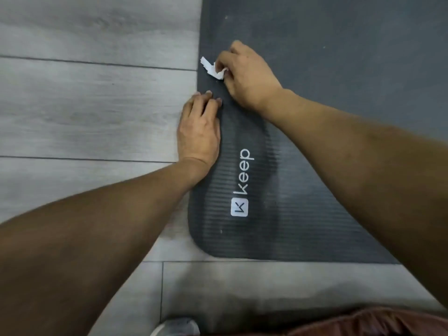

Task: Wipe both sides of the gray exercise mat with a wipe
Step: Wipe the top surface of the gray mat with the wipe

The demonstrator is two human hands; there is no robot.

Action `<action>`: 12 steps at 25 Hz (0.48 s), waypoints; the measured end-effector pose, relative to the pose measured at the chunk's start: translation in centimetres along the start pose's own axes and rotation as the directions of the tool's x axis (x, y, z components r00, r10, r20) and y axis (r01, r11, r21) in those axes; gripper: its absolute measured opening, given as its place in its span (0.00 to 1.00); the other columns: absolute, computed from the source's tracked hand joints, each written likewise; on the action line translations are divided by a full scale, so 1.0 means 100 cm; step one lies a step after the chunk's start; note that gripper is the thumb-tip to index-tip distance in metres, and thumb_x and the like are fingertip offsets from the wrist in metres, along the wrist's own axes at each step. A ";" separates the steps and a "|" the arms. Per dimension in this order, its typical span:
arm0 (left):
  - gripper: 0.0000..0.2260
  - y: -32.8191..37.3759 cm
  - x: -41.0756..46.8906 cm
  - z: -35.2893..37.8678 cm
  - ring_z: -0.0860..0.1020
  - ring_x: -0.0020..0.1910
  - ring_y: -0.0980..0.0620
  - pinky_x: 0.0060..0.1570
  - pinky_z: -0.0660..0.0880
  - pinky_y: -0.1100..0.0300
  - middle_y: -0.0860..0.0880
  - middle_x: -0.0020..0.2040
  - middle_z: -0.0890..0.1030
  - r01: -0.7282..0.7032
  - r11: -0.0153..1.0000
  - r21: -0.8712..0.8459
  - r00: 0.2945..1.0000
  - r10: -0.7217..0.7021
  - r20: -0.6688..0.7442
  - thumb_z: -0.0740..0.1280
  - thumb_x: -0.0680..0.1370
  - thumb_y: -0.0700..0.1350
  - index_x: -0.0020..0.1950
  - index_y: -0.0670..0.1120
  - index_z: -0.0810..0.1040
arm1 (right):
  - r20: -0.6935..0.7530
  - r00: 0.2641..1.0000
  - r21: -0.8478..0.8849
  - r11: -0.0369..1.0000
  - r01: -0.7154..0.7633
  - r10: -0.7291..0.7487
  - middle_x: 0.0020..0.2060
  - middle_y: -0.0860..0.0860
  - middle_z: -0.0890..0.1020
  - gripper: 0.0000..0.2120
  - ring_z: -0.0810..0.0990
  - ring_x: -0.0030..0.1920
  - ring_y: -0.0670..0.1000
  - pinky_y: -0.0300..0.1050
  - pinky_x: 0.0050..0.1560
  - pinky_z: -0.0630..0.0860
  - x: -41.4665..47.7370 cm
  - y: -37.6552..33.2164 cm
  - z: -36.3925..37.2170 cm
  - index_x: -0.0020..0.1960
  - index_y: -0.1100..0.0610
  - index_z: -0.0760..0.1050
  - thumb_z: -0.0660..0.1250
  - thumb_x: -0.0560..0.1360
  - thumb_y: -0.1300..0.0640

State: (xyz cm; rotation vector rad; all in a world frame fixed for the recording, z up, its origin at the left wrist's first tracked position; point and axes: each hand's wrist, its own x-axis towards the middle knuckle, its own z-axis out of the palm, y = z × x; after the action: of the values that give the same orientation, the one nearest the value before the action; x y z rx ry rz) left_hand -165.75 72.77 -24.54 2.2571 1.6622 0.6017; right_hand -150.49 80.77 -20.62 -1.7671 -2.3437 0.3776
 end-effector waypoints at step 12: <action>0.17 -0.007 -0.048 -0.051 0.77 0.55 0.37 0.58 0.73 0.43 0.43 0.60 0.79 -0.328 0.944 0.031 0.929 0.316 0.194 0.58 0.77 0.41 0.64 0.45 0.78 | -0.056 0.998 0.165 0.986 -0.004 0.014 0.43 0.59 0.75 0.07 0.73 0.41 0.61 0.56 0.43 0.73 -0.235 -0.128 0.045 0.47 0.62 0.77 0.65 0.70 0.66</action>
State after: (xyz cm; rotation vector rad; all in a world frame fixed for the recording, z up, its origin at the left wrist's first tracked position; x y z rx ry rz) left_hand -169.98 68.25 -21.20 2.5673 1.2483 0.3941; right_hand -157.07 54.47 -20.74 -1.6897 -2.1974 0.5000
